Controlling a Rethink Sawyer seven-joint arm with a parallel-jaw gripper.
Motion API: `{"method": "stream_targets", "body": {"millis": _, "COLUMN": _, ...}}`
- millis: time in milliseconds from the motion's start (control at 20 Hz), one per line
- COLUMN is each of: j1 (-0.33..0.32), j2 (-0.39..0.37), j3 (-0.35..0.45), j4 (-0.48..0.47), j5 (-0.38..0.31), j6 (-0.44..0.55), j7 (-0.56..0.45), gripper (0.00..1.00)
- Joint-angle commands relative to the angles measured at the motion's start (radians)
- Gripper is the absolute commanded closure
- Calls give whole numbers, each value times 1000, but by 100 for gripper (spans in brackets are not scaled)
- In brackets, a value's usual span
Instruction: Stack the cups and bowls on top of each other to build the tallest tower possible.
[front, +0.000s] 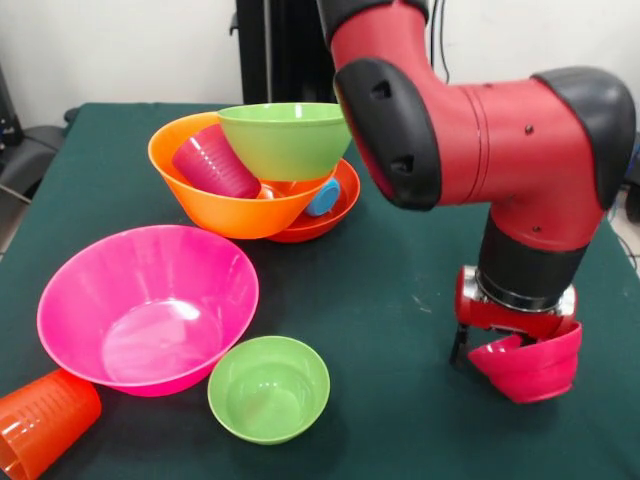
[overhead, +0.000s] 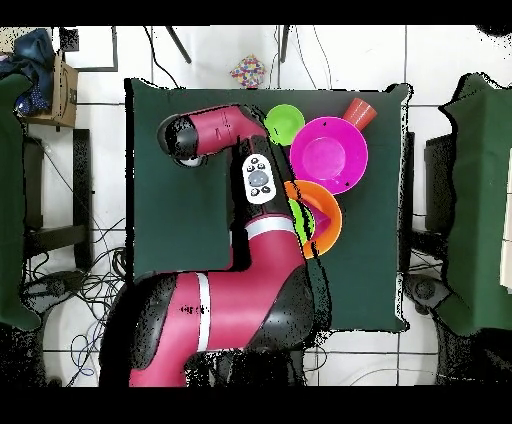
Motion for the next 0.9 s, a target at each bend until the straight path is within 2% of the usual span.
{"method": "stream_targets", "body": {"millis": 50, "j1": 29, "j2": 121, "j3": -18, "j4": -96, "j5": -90, "j6": -67, "j7": -52, "gripper": 0}}
{"method": "stream_targets", "body": {"millis": 600, "j1": 41, "j2": 150, "j3": -37, "j4": -135, "j5": -72, "j6": -109, "j7": -44, "gripper": 0}}
{"method": "stream_targets", "body": {"millis": 850, "j1": 28, "j2": 138, "j3": -15, "j4": -111, "j5": -54, "j6": -199, "j7": -37, "gripper": 0}}
{"method": "stream_targets", "body": {"millis": 900, "j1": 23, "j2": 133, "j3": -9, "j4": -98, "j5": -49, "j6": -230, "j7": -43, "gripper": 100}}
